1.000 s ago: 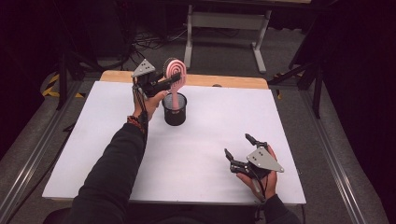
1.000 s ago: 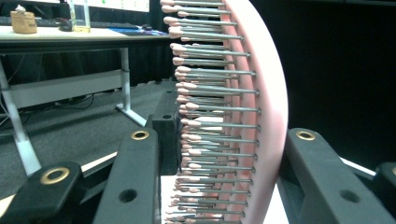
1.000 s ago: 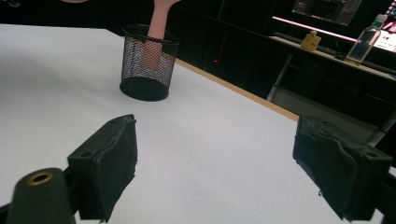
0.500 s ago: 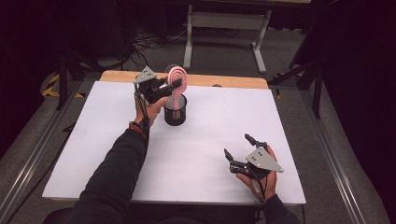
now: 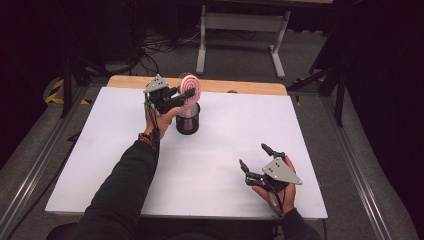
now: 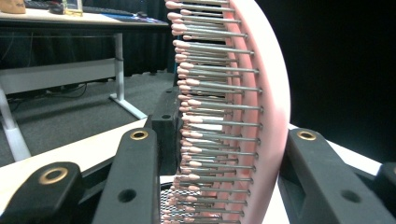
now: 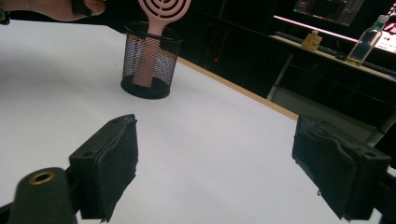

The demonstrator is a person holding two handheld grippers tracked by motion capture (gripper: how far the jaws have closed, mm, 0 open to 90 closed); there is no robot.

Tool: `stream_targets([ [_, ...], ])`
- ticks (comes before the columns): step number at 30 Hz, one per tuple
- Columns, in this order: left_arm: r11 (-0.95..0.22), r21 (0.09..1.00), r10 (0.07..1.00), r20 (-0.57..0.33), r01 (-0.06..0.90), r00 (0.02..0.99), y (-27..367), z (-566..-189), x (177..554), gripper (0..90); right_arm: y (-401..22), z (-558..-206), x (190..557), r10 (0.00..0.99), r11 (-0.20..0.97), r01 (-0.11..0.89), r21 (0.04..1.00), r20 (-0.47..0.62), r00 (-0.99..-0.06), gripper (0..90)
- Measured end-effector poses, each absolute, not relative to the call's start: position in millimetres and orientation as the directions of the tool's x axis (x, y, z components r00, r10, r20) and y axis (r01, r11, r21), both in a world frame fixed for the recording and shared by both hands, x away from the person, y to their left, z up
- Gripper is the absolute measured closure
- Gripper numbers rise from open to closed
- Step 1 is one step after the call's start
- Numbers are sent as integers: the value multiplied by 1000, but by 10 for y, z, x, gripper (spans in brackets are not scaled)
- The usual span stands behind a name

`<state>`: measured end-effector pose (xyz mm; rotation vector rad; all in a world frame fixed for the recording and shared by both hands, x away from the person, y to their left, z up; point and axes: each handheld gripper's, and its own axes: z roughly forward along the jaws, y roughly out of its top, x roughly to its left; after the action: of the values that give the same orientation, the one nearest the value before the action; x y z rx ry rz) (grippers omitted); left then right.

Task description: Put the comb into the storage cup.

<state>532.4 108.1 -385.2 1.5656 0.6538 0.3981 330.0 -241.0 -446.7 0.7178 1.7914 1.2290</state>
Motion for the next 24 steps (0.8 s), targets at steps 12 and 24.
stream_targets([
  [12,-1,990,652,-105,140,751,1168,-3728,5293,552,-2407,-4465,3297,810,364,-1,931,-317,-493,150],
  [24,-35,993,691,-55,109,720,1347,-3589,5279,477,-2404,-4463,3297,812,359,1,933,-312,-493,149],
])
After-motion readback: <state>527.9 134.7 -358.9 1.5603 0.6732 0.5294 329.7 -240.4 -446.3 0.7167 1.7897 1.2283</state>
